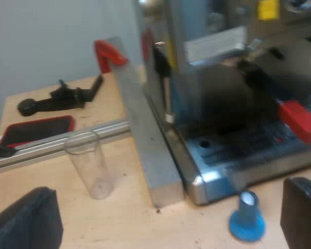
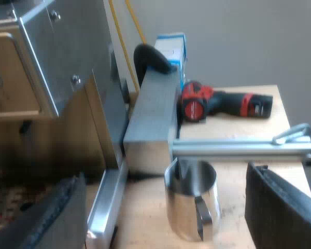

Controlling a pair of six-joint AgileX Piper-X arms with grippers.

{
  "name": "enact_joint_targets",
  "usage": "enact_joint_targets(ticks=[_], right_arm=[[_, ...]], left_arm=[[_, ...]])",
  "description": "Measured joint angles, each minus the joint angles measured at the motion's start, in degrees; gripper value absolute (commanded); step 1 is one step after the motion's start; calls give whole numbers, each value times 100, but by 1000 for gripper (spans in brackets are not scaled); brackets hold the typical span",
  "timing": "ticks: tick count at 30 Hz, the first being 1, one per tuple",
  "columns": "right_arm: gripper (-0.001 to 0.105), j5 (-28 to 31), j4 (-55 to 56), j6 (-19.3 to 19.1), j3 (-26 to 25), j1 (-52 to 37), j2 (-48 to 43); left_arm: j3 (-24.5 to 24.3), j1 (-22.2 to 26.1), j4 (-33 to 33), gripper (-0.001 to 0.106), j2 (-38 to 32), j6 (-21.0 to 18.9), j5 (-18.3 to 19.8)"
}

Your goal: Put the handle in the coffee machine

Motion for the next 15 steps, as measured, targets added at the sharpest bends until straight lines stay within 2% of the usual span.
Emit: enact_joint_targets(ticks=[3, 6, 9, 12, 15], right_arm=[[66, 0, -233, 0, 230, 0, 0], [66, 0, -269, 0, 538, 0, 0], [66, 0, -269, 0, 868, 0, 0], [66, 0, -269, 0, 1115, 0, 10], [66, 0, -162, 0, 1431, 0, 10]], left_arm=[[401, 0, -425, 87, 0, -186, -14], [840, 0, -730, 87, 0, -210, -32], [1274, -102, -886, 87, 11, -210, -44], [1451, -180, -935, 87, 11, -210, -53], [1846, -253, -1021, 87, 11, -210, -53]])
